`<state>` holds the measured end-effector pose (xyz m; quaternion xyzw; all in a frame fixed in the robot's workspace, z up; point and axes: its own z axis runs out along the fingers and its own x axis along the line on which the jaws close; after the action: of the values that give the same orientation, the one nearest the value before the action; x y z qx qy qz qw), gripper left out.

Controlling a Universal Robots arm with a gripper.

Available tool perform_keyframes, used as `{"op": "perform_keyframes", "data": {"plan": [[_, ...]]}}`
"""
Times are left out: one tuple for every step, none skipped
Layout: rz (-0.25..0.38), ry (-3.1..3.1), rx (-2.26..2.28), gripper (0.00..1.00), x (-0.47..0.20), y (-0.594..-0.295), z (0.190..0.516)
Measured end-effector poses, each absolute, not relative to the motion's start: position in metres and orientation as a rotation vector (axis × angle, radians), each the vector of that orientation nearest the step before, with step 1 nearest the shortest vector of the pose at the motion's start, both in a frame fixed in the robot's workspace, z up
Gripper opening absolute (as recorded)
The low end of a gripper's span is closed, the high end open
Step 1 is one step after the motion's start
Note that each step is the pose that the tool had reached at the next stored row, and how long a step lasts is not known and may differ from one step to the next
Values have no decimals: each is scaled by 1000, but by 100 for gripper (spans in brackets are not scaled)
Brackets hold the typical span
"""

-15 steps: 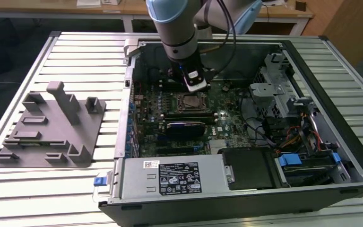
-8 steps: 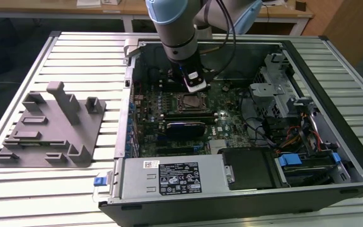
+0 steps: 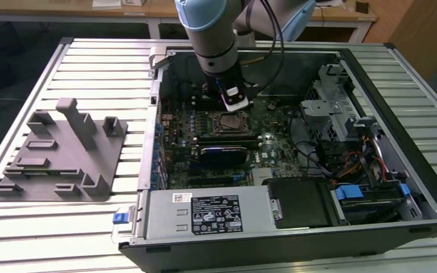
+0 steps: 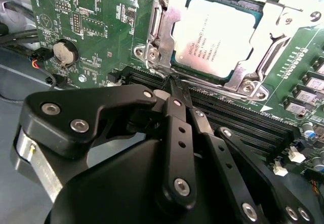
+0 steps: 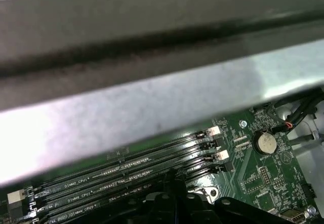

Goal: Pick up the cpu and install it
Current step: 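Install the first cpu locking lever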

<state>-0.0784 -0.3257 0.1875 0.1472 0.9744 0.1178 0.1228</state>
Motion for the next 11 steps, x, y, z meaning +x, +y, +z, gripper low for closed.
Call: {"op": "perform_keyframes", "data": {"plan": [[344,2843,429,11,-78,-326,188],[344,2843,429,11,-78,-326,188],[344,2843,429,11,-78,-326,188],[344,2843,429,11,-78,-326,188],[344,2843,429,11,-78,-326,189],[344,2843,429,11,-78,-326,190],[344,2843,429,11,-78,-326,191],[344,2843,429,11,-78,-326,193],[344,2843,429,11,-78,-326,195],[344,2843,429,11,-78,-326,197],[344,2843,429,11,-78,-326,199]]}}
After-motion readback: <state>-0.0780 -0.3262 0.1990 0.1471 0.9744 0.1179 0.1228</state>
